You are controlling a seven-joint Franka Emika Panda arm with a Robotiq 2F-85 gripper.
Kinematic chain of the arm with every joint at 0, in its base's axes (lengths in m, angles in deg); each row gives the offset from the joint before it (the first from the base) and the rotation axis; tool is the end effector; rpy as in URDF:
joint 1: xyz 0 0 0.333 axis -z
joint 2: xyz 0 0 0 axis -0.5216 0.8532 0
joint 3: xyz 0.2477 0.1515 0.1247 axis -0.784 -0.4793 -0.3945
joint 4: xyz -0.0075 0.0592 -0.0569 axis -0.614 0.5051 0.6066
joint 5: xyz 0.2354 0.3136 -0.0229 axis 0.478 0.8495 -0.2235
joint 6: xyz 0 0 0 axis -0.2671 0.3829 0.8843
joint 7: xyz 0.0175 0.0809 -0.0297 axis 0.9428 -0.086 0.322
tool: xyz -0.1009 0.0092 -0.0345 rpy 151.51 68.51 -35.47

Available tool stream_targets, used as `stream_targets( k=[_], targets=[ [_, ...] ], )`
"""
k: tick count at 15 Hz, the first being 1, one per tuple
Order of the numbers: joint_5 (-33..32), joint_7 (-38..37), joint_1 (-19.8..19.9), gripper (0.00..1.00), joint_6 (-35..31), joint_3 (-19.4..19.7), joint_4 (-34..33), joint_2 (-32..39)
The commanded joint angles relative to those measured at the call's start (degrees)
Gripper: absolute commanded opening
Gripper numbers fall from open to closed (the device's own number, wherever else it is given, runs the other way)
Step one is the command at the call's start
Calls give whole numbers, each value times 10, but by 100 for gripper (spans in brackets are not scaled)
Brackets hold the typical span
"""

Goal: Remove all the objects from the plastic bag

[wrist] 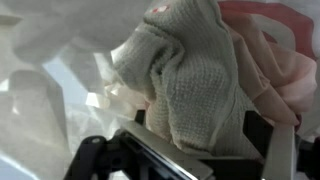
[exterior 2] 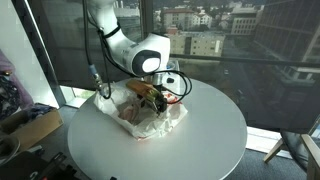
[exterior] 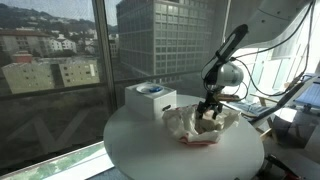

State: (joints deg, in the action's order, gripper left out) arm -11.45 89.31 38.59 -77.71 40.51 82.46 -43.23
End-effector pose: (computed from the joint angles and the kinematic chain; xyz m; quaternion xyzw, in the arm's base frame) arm 0.5338 -0.0650 0.1785 -0.9937 0.0881 0.0095 0.0689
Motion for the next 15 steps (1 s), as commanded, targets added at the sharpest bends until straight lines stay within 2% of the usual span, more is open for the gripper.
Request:
stream_targets(
  k=[1,4,5,7,9,15],
  targets=[
    [37,26,29,100,-4,-33,-2,24],
    [25,20,24,100,-26,-32,12,36],
    [17,16,21,77,-31,-29,14,40],
    [0,12,15,66,-47,-25,18,44],
    [-6,14,17,49,-50,-29,20,46],
    [16,21,31,6,-31,-58,28,28]
  ],
)
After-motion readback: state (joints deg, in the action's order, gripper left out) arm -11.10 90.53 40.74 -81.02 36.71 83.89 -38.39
